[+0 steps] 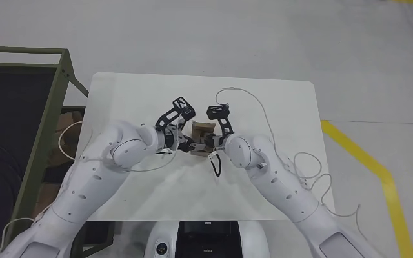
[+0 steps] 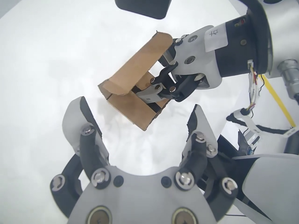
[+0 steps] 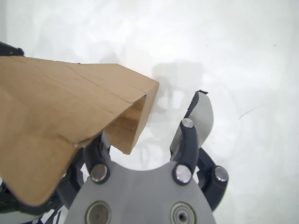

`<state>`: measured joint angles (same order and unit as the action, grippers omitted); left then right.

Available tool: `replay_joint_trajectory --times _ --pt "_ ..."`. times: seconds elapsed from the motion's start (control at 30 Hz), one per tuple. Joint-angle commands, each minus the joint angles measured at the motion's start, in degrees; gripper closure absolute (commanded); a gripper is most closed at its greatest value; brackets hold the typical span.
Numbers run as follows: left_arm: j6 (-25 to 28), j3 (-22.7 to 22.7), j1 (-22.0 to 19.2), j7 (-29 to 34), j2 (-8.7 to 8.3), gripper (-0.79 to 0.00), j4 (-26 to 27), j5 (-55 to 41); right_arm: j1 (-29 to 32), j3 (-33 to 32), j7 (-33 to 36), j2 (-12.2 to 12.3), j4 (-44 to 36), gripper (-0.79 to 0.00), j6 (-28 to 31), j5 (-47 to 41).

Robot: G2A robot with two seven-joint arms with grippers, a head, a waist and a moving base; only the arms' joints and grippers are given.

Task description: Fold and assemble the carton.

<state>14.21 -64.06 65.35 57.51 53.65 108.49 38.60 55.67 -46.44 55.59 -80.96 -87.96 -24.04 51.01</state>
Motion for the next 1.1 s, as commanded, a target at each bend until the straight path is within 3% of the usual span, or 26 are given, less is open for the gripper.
replay_joint_trajectory --times 0.0,0.43,0.6,0.73,0.93,0.97,1.0,1.07 --pt "0.3 -1.3 0.9 0.0 -0.24 -0.730 0.7 -0.3 0.2 -0.3 0.0 0.0 -0.2 -0.606 -0.1 0.2" --pt "1.7 -9.1 6.0 -2.9 -1.43 -0.727 3.0 -3.3 4.6 -4.9 0.1 1.1 -6.0 -0.591 1.7 1.0" --pt "1.1 -11.6 7.8 -4.4 -1.68 -0.736 3.1 -5.0 6.4 -6.5 -0.8 1.5 -8.0 -0.514 3.7 0.4" --pt "-0.8 -12.2 8.2 -4.7 -1.74 -0.751 2.4 -4.1 7.0 -6.0 -2.2 1.4 -8.5 -0.548 4.8 0.6" --pt "-4.4 -12.4 7.8 -5.6 -1.57 -0.785 1.5 -3.4 7.7 -4.2 -5.2 1.0 -9.9 -0.496 4.6 2.4" --pt "-4.6 -12.6 7.7 -5.7 -1.56 -0.785 1.2 -3.8 7.9 -4.0 -5.0 1.0 -10.5 -0.468 4.5 2.8" --pt "-4.8 -12.8 7.7 -6.0 -1.54 -0.785 1.0 -4.2 8.0 -3.7 -4.6 1.0 -10.8 -0.388 4.3 3.3" --pt "-5.2 -13.2 7.8 -6.4 -1.53 -0.785 0.5 -4.7 7.9 -3.2 -3.9 0.9 -10.9 -0.379 3.8 4.1"
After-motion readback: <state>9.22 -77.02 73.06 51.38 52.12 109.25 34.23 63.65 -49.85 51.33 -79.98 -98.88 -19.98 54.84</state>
